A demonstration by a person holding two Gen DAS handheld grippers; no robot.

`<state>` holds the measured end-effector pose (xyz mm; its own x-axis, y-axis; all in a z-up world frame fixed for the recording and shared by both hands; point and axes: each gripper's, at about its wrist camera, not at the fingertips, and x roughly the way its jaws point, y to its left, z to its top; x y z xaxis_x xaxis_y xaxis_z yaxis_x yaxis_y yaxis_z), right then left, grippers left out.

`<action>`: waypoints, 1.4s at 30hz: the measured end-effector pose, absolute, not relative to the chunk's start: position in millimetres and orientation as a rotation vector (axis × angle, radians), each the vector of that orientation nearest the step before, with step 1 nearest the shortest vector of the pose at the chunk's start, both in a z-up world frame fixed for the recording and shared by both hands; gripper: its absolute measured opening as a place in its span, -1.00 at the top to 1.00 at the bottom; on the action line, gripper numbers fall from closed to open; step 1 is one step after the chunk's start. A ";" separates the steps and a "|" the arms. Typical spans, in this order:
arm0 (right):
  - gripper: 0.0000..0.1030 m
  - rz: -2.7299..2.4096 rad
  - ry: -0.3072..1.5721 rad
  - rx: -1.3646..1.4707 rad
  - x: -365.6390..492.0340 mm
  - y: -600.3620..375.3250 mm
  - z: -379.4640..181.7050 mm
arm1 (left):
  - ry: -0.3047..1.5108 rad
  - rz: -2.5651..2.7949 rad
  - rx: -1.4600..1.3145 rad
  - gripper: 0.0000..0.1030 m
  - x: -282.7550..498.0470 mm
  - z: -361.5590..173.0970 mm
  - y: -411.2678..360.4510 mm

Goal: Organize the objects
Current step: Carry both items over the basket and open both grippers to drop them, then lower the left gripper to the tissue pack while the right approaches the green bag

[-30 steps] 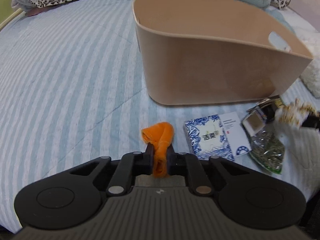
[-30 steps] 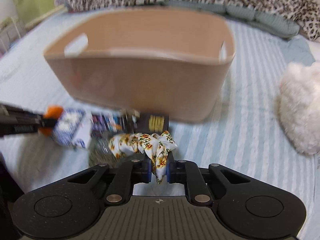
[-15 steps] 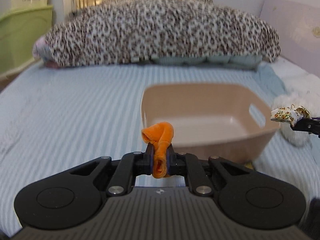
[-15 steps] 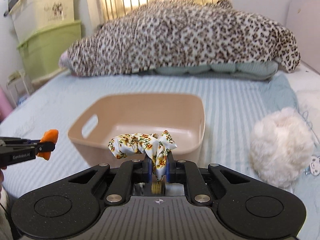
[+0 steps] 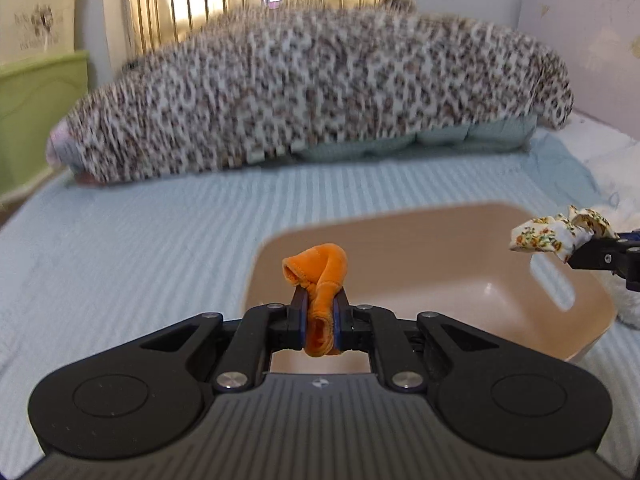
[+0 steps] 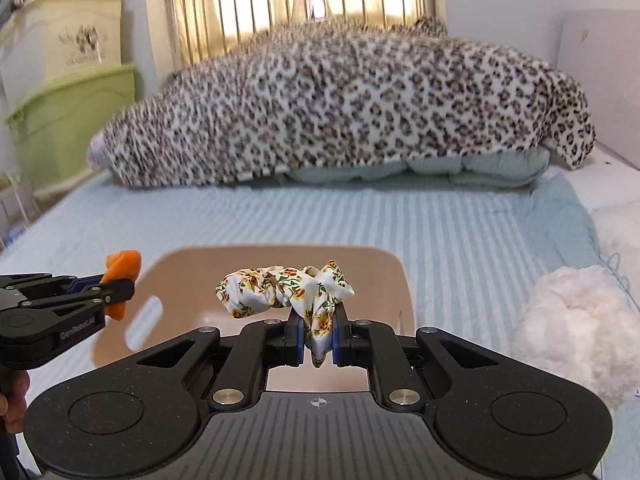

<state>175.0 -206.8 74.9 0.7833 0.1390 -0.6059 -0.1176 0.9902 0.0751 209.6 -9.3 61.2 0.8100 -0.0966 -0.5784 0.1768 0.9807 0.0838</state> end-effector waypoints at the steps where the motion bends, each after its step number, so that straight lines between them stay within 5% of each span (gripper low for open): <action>1: 0.77 0.139 0.675 0.019 178.5 -203.4 69.1 | 0.628 -0.157 0.140 0.74 214.2 55.5 -11.8; 8: 0.65 0.135 0.811 -0.108 194.8 -179.5 32.7 | 0.764 -0.142 0.164 0.71 230.7 19.6 -16.1; 10: 0.36 0.132 0.824 -0.117 189.5 -177.3 29.8 | 0.763 -0.149 0.147 0.67 228.0 21.1 -13.0; 12: 0.23 0.132 0.807 -0.114 182.5 -177.3 32.8 | 0.744 -0.152 0.150 0.27 220.9 28.2 -11.8; 14: -0.11 0.130 0.774 -0.111 175.7 -181.1 39.4 | 0.716 -0.139 0.159 -0.44 210.6 37.5 -12.1; 15: -0.34 0.127 0.750 -0.110 170.3 -183.9 43.5 | 0.702 -0.131 0.162 -0.51 204.5 42.7 -11.3; 27: -0.86 0.142 0.679 -0.085 110.1 -211.7 62.5 | 0.704 -0.153 0.188 -0.56 137.9 60.1 -2.6; 42: -0.87 0.218 0.882 -0.053 93.1 -203.7 8.1 | 0.894 -0.170 0.177 -0.56 119.2 6.9 4.2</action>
<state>93.1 -203.7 8.1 0.6149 0.1671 -0.7707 -0.2104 0.9766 0.0439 119.2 4.2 6.9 0.6144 -0.0732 -0.7856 0.2208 0.9719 0.0821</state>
